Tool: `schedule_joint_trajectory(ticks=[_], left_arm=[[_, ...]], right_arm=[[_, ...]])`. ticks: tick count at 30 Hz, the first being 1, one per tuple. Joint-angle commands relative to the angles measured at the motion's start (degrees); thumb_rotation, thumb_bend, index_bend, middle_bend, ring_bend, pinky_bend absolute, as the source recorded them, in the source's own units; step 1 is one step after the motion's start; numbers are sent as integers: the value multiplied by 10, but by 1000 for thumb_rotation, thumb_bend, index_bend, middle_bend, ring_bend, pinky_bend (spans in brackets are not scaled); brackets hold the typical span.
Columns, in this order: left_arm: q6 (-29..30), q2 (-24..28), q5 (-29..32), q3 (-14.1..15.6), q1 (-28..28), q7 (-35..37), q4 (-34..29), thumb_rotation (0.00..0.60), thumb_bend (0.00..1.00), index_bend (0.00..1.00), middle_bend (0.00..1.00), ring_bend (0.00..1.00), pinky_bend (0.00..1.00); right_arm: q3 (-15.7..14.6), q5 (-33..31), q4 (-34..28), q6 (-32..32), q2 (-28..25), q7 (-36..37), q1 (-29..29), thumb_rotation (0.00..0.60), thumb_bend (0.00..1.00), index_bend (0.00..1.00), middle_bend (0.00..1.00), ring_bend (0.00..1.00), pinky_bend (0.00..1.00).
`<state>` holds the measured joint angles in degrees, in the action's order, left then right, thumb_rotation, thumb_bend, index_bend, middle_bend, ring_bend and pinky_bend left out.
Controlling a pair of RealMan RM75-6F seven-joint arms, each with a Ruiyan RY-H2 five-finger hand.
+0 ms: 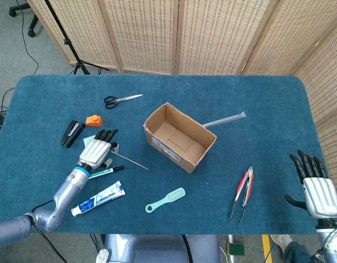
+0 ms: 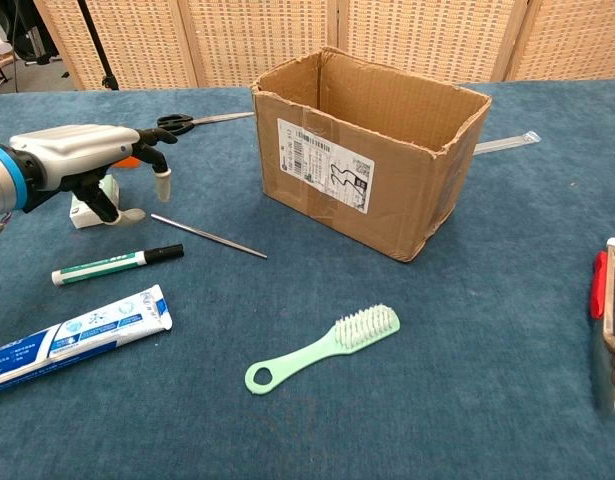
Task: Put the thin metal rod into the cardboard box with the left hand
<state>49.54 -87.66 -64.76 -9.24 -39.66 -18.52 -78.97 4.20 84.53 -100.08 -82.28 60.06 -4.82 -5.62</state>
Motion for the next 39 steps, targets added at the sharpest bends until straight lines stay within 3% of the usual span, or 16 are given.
schedule_joint_trajectory(ticks=[1, 17, 31, 39], left_arm=[[3, -20, -1, 1, -6, -1, 23, 600, 381, 451, 0, 0, 0], [-12, -92, -19, 3, -30, 36, 115, 600, 399, 473, 0, 0, 0], [-16, -124, -14, 5, -38, 34, 147, 600, 405, 483, 0, 0, 0], [-6, -140, -14, 6, -33, 40, 162, 600, 417, 637, 0, 0, 0]], right_arm=[[0, -1, 0, 2, 0, 0, -1, 600, 0, 0, 0, 0, 0], [-1, -12, 3, 16, 1, 2, -6, 600, 0, 0, 0, 0, 0], [-1, -17, 4, 23, -2, 9, -9, 600, 0, 0, 0, 0, 0], [-2, -18, 4, 24, -1, 8, -10, 600, 0, 0, 0, 0, 0]])
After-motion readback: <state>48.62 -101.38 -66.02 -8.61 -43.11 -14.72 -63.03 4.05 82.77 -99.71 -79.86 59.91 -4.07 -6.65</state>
